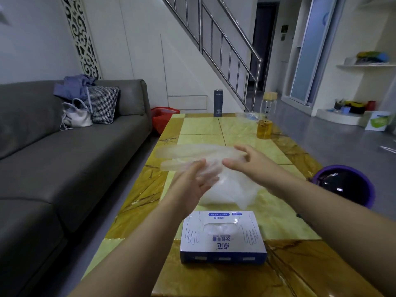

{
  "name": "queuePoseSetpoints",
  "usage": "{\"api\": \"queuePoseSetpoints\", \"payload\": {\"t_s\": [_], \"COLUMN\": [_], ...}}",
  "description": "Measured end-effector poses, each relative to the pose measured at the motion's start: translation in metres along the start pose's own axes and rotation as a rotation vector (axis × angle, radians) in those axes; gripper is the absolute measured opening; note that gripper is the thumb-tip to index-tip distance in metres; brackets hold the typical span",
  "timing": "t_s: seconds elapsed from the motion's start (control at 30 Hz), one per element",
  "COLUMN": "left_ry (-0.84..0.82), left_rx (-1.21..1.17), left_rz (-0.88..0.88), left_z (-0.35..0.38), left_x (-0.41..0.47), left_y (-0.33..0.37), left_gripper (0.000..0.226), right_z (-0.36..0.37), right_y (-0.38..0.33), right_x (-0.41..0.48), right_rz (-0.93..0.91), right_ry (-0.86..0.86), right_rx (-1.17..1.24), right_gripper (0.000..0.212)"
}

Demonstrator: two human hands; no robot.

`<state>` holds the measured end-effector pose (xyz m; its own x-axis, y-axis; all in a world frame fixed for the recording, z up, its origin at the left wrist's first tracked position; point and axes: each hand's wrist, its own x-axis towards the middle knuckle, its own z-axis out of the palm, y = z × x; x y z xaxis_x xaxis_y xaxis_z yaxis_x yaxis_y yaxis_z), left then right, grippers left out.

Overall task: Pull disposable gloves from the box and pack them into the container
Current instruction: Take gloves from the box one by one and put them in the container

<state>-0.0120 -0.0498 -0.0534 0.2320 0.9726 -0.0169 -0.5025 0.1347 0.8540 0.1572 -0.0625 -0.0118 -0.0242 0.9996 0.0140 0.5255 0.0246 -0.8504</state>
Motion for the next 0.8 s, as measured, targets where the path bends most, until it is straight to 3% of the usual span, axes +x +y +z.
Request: {"api": "queuePoseSetpoints", "payload": {"t_s": [0.13,0.27,0.43,0.63,0.8], "left_ry": [0.1,0.152,0.183,0.221,0.266], "left_rx": [-0.122,-0.181,-0.169,-0.125,-0.174], "left_rz": [0.038,0.088,0.108,0.143,0.11], "left_z": [-0.001,-0.002,0.0,-0.01,-0.023], "left_x": [0.004,0.01,0.016,0.029,0.043], "left_y": [0.011,0.015,0.013,0.014,0.015], "left_gripper": [0.015,0.016,0.02,0.029,0.01], "right_z": [0.013,0.017,0.015,0.011,0.017], "right_y": [0.019,0.017,-0.009,-0.015,-0.004], "right_x": [-0.011,-0.01,0.007,0.037,0.057], "right_rz": [0.39,0.386,0.196,0.207,0.204], "right_ry": [-0.037,-0.095,0.03,0.208,0.279], "right_rx": [0.639,0.924,0.867,0.899,0.865], "right_gripper": [0.069,0.058,0.078,0.071,0.065]}}
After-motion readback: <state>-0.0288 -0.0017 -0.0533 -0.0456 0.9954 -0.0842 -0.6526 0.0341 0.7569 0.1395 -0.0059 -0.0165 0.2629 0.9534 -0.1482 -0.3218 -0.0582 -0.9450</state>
